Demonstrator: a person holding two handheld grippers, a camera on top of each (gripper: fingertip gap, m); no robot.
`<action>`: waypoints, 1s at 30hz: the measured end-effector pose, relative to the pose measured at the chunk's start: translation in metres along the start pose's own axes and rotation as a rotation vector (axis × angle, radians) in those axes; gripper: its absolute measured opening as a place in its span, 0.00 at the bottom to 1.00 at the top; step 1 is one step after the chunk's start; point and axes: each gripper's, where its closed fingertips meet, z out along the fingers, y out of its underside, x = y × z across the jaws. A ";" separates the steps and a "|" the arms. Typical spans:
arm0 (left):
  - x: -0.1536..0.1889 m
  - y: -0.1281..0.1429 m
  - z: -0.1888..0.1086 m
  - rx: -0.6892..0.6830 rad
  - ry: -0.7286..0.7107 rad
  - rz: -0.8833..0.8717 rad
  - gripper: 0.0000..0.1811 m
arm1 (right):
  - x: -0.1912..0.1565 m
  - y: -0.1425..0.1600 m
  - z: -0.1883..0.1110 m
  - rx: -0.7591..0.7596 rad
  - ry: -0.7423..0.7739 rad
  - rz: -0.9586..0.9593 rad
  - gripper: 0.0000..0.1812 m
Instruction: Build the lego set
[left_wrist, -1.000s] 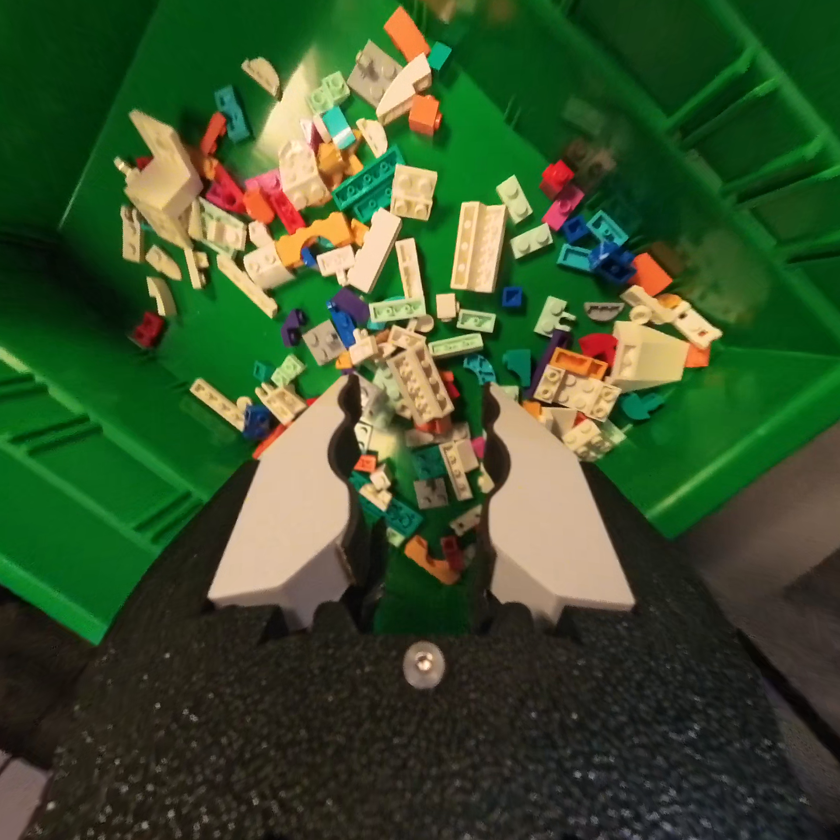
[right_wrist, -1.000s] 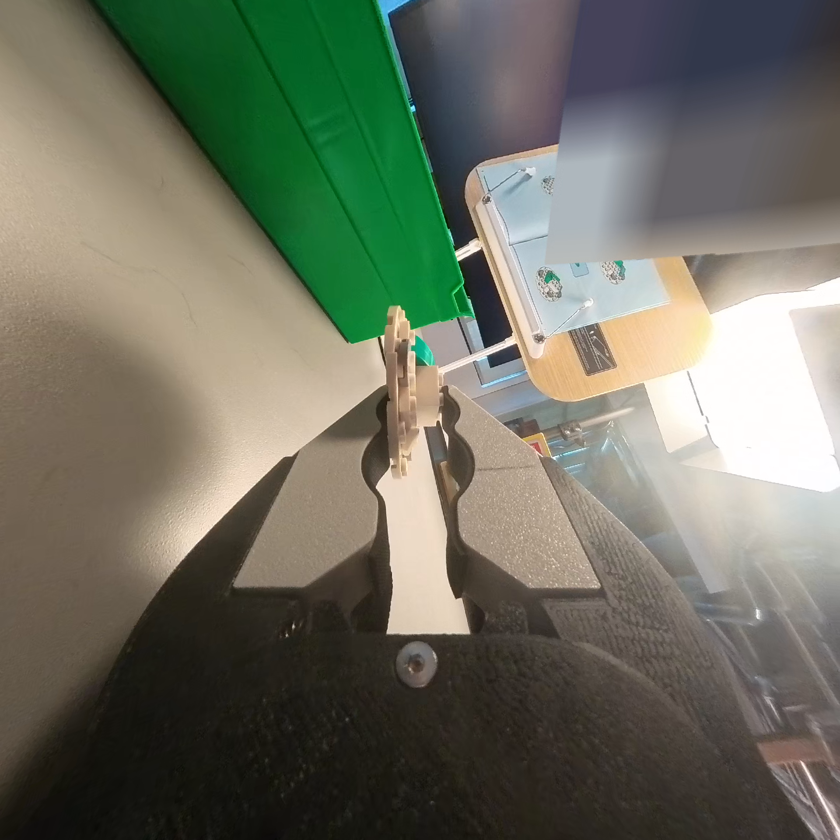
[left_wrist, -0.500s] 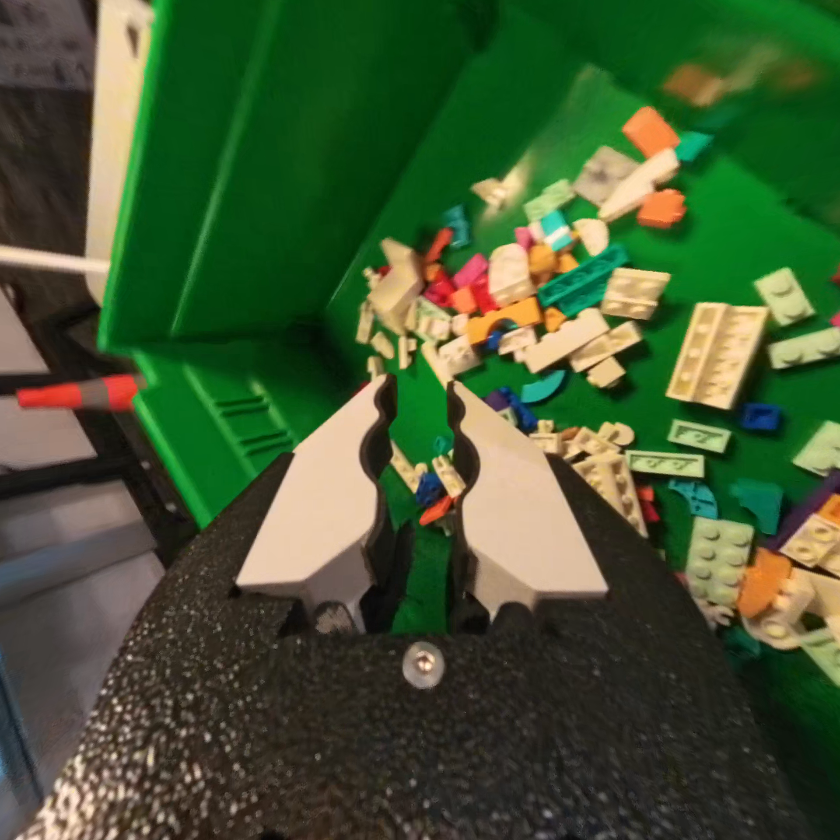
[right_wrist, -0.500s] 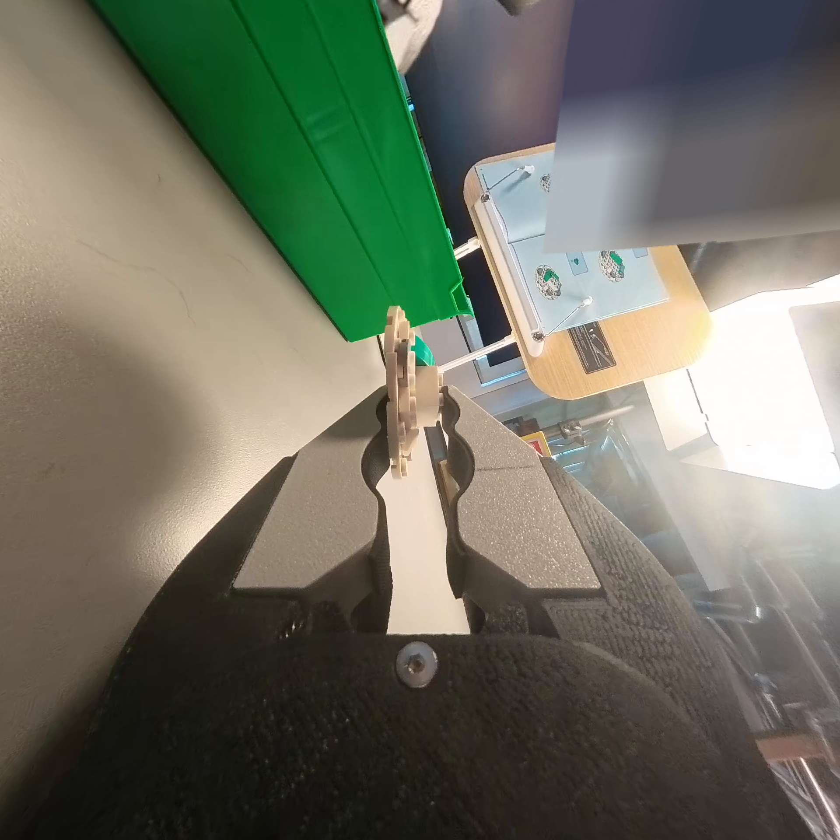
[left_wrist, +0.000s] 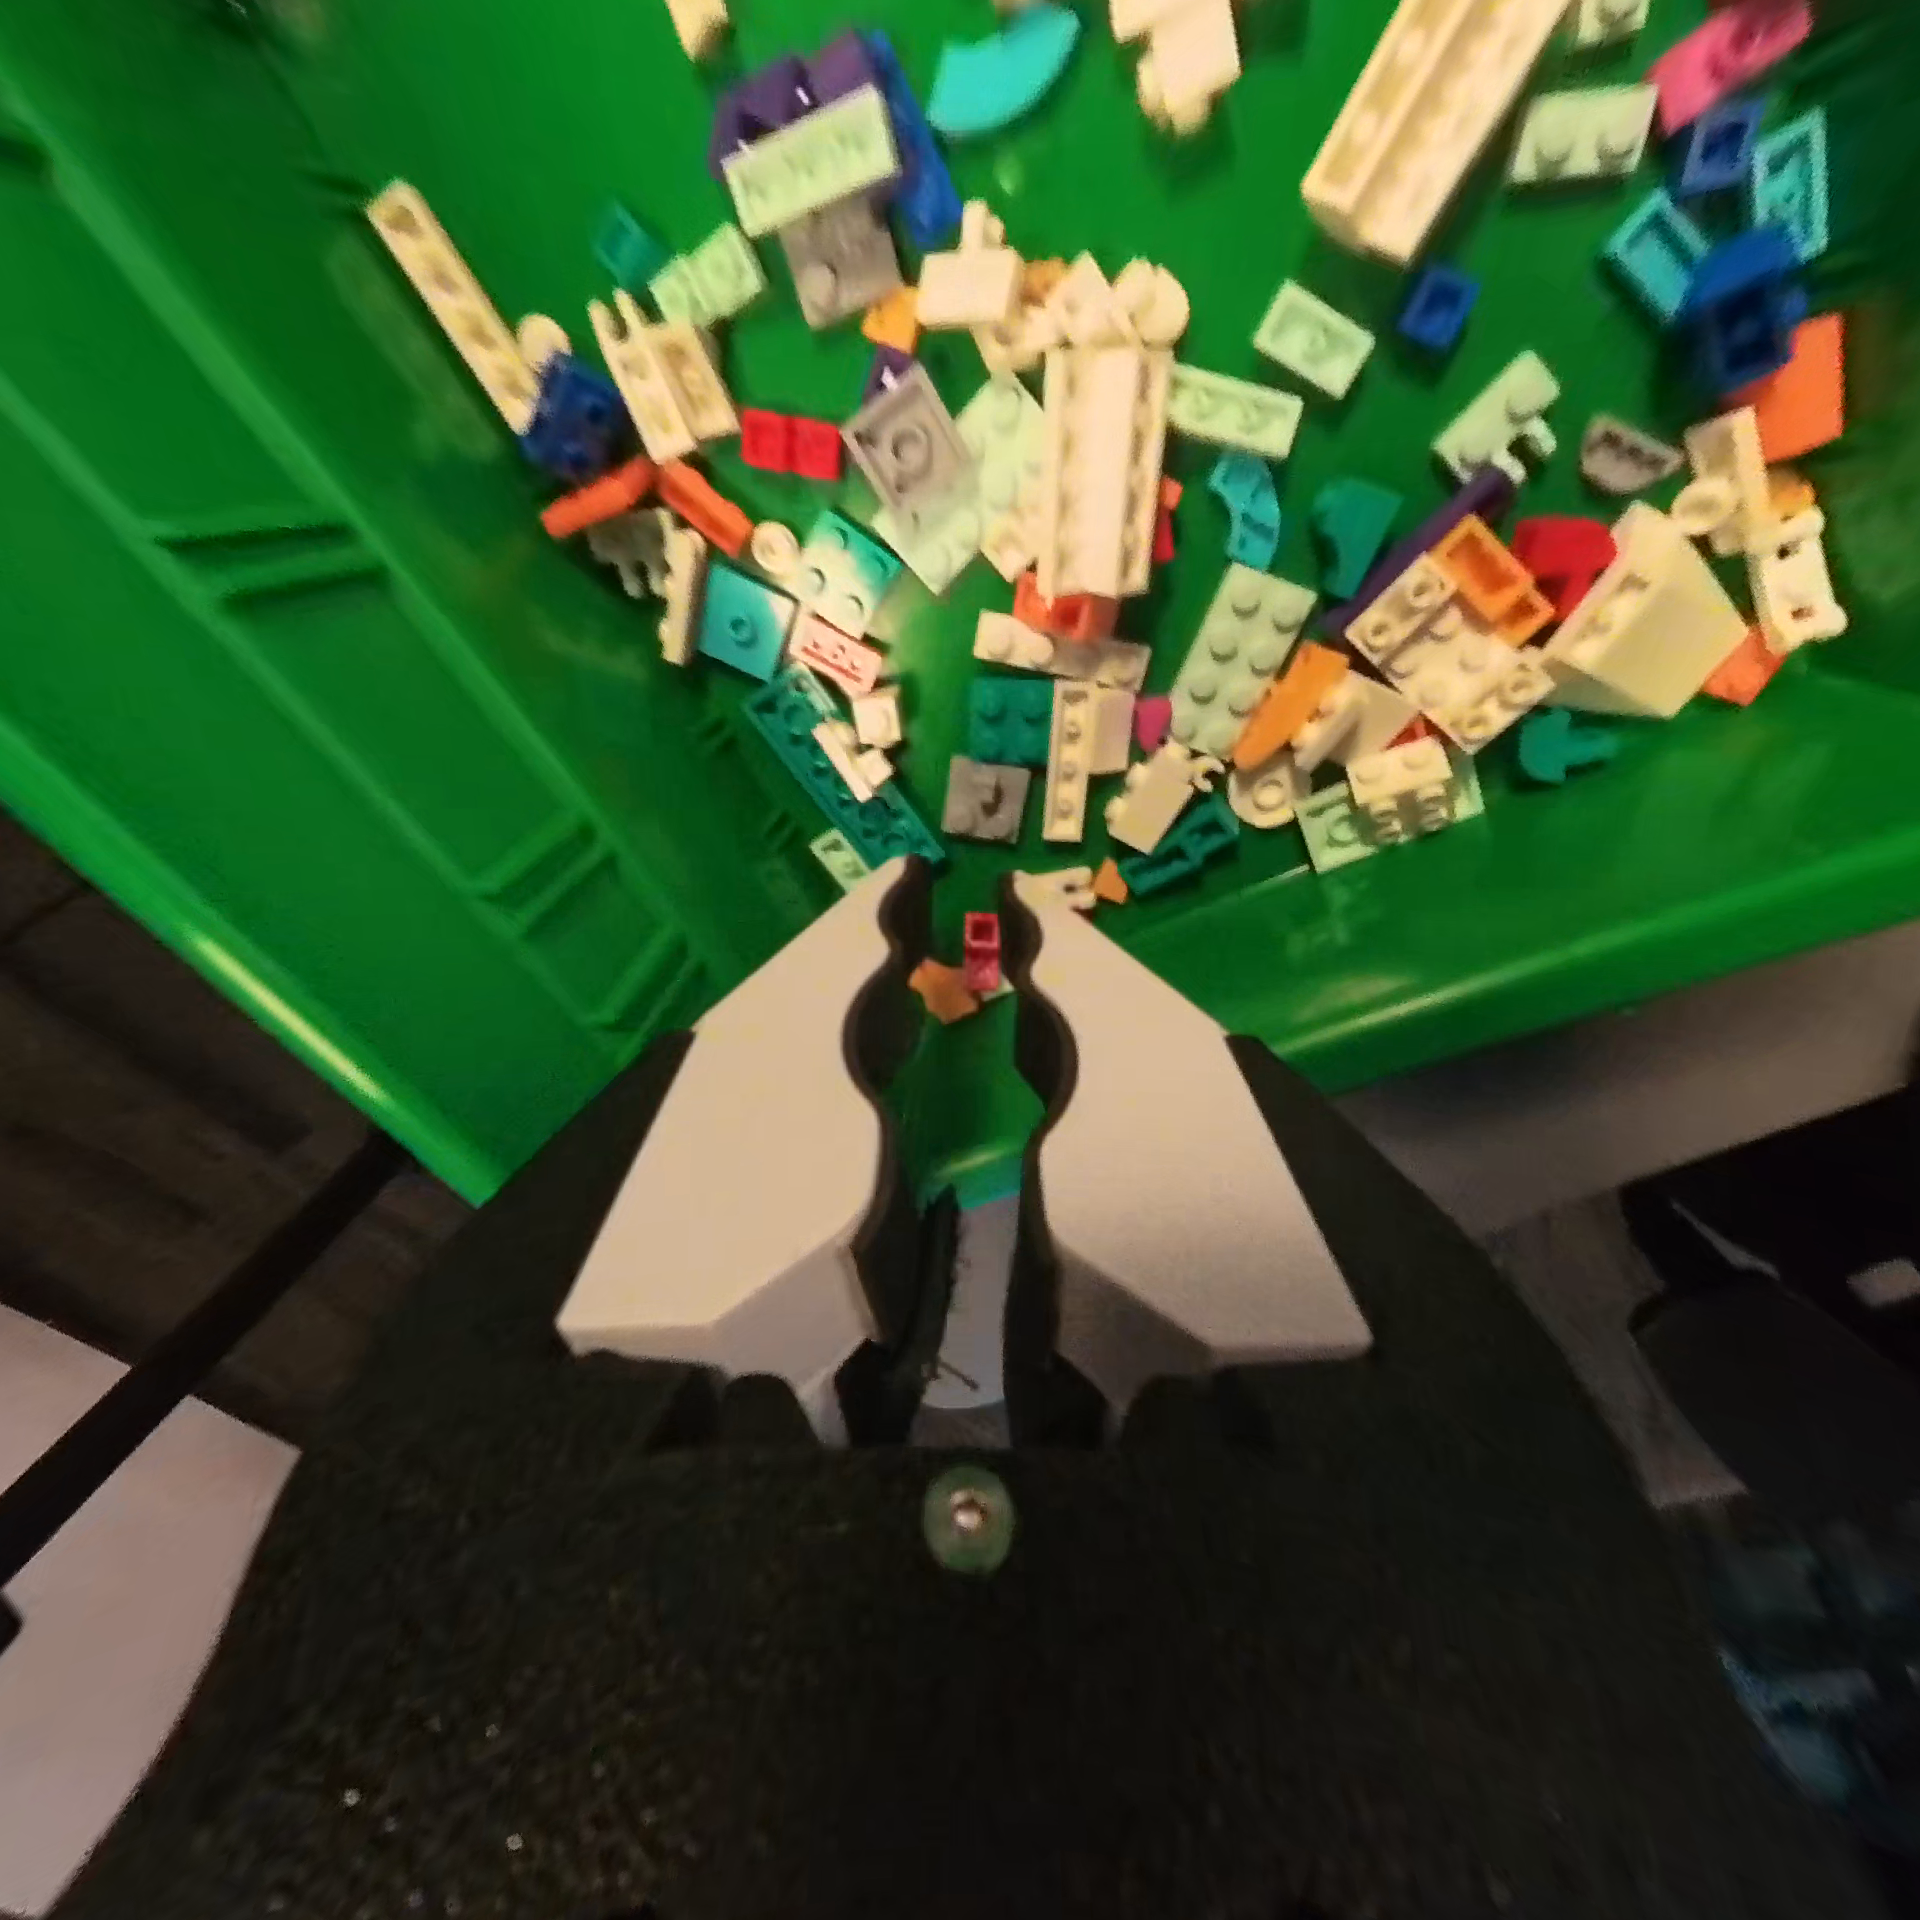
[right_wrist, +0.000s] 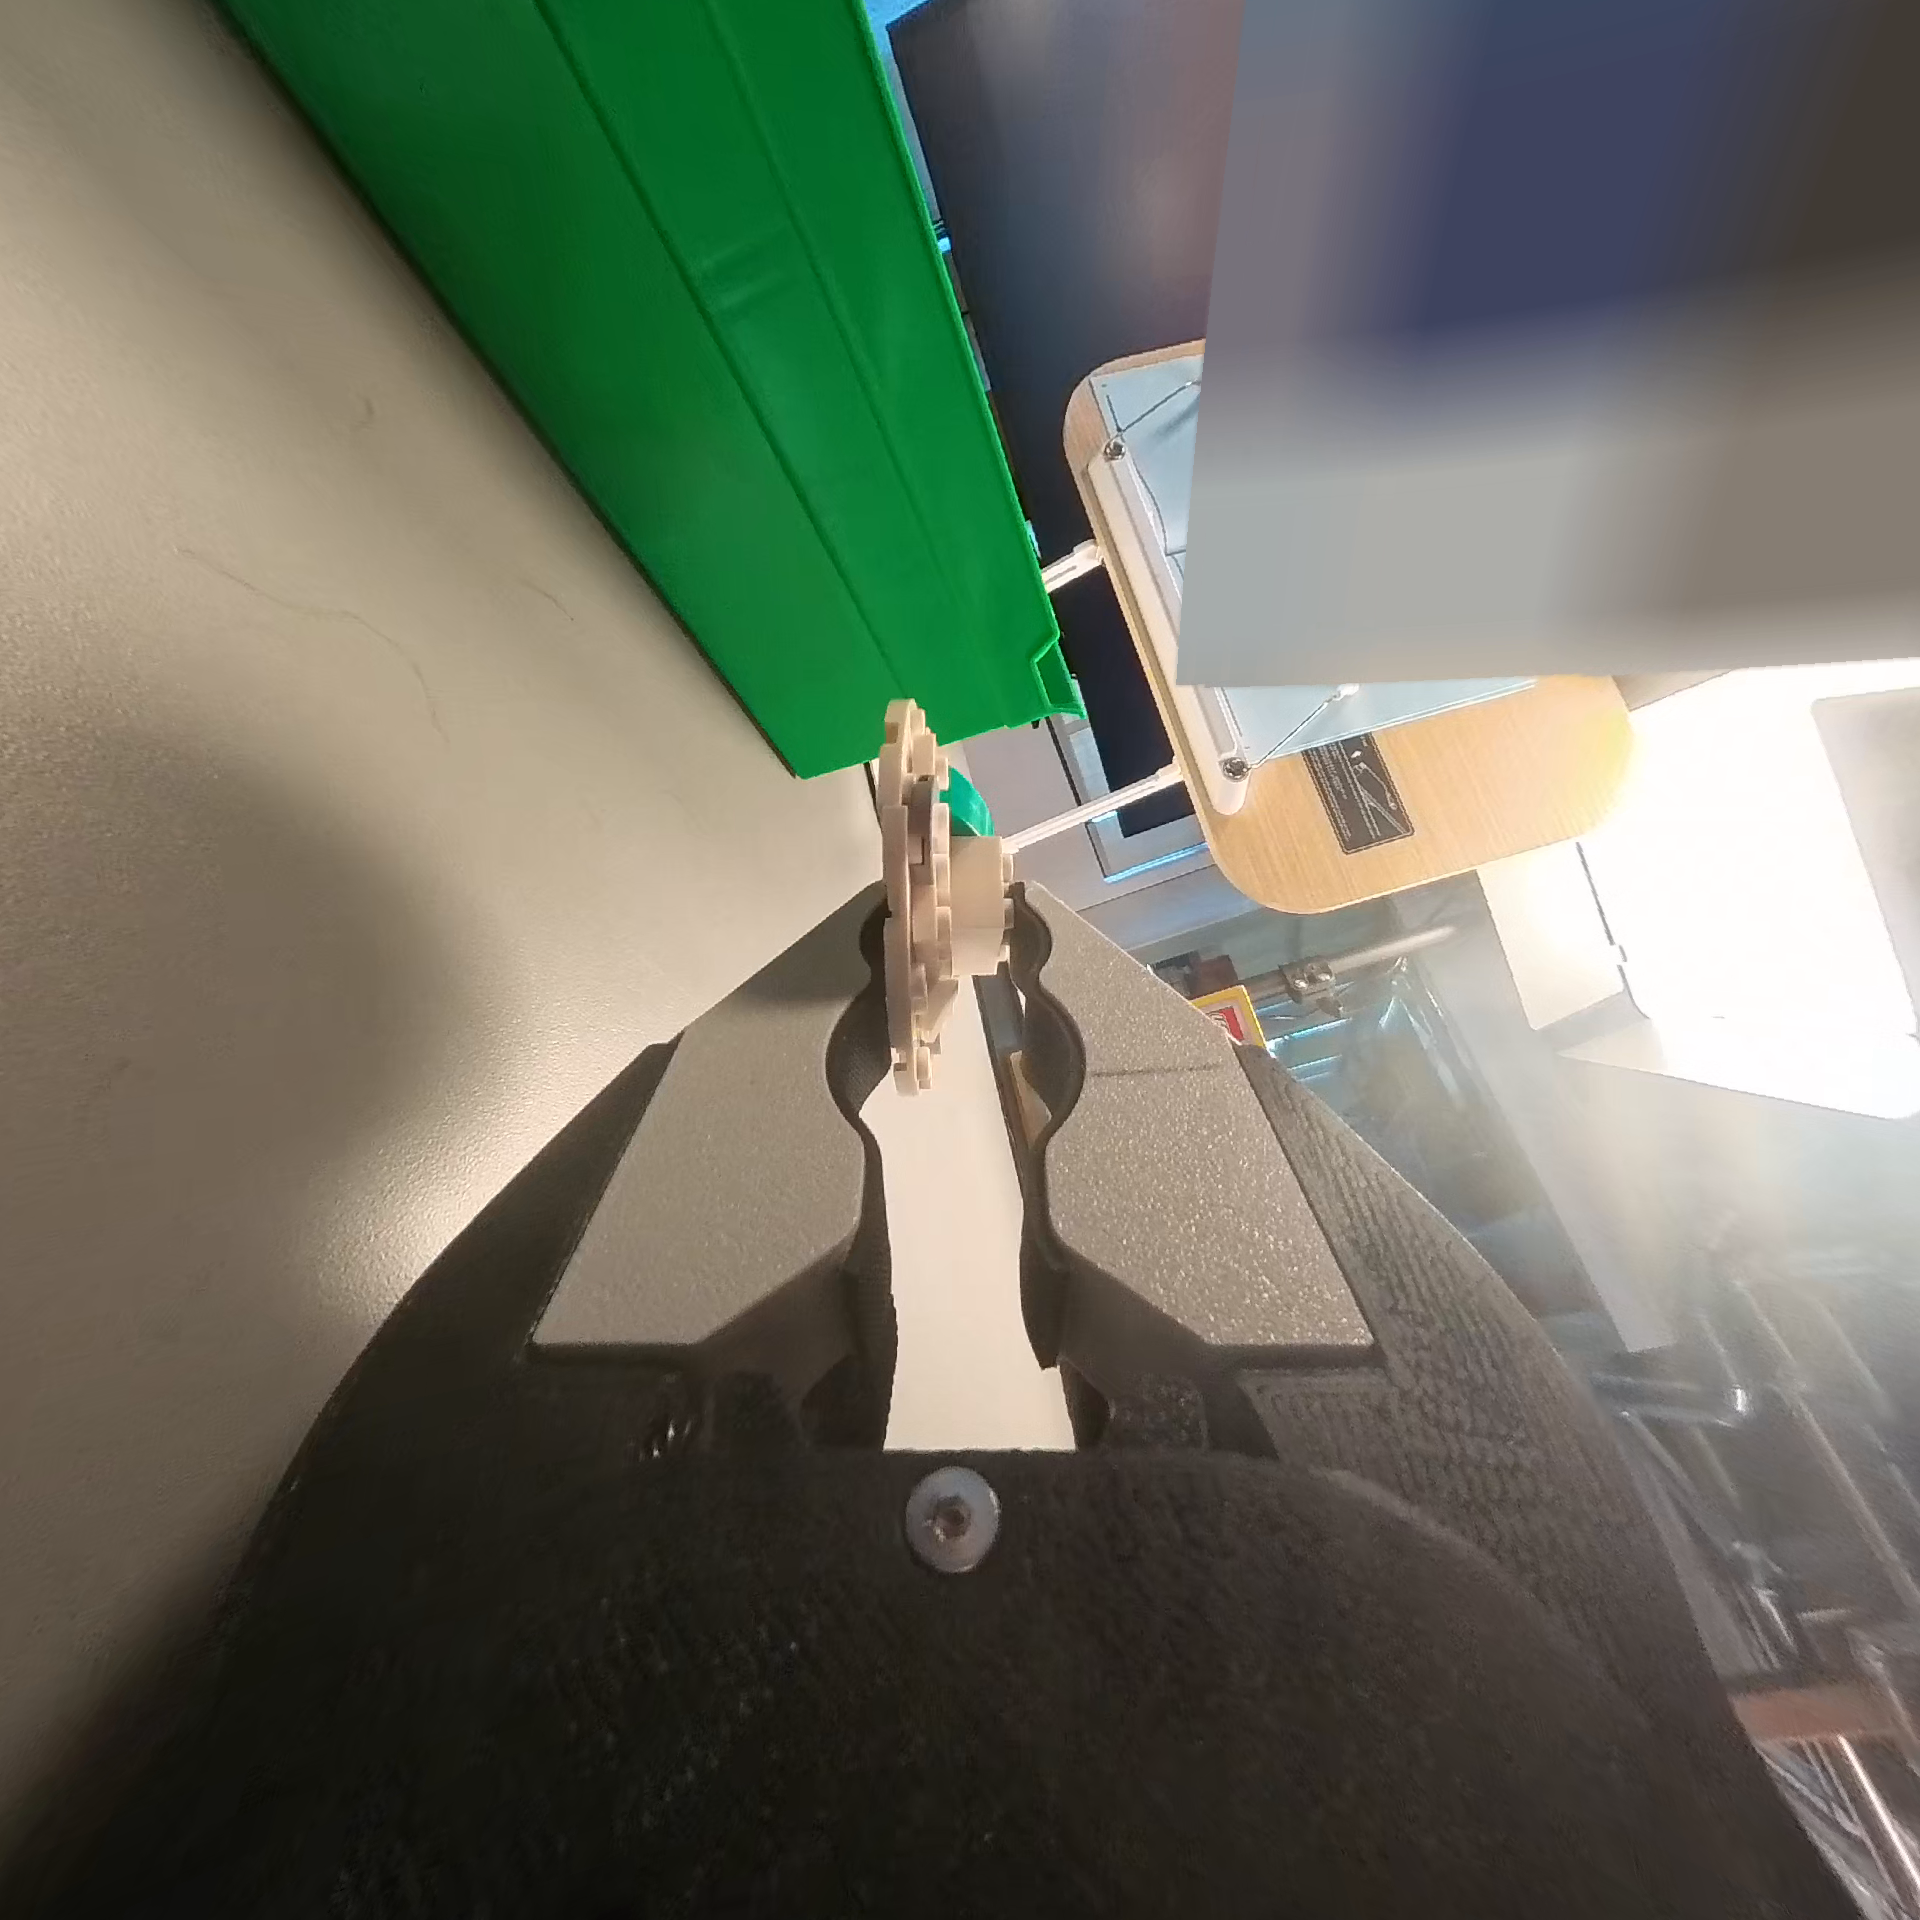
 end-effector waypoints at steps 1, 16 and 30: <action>0.003 0.003 0.002 -0.011 0.013 0.003 0.05 | 0.000 0.000 0.000 0.001 -0.001 0.000 0.10; 0.012 -0.069 0.017 0.187 0.025 0.196 0.00 | 0.000 -0.002 0.000 0.006 0.000 -0.001 0.10; 0.059 -0.059 0.013 0.195 0.275 0.232 0.13 | -0.001 -0.002 -0.001 0.007 -0.001 -0.001 0.10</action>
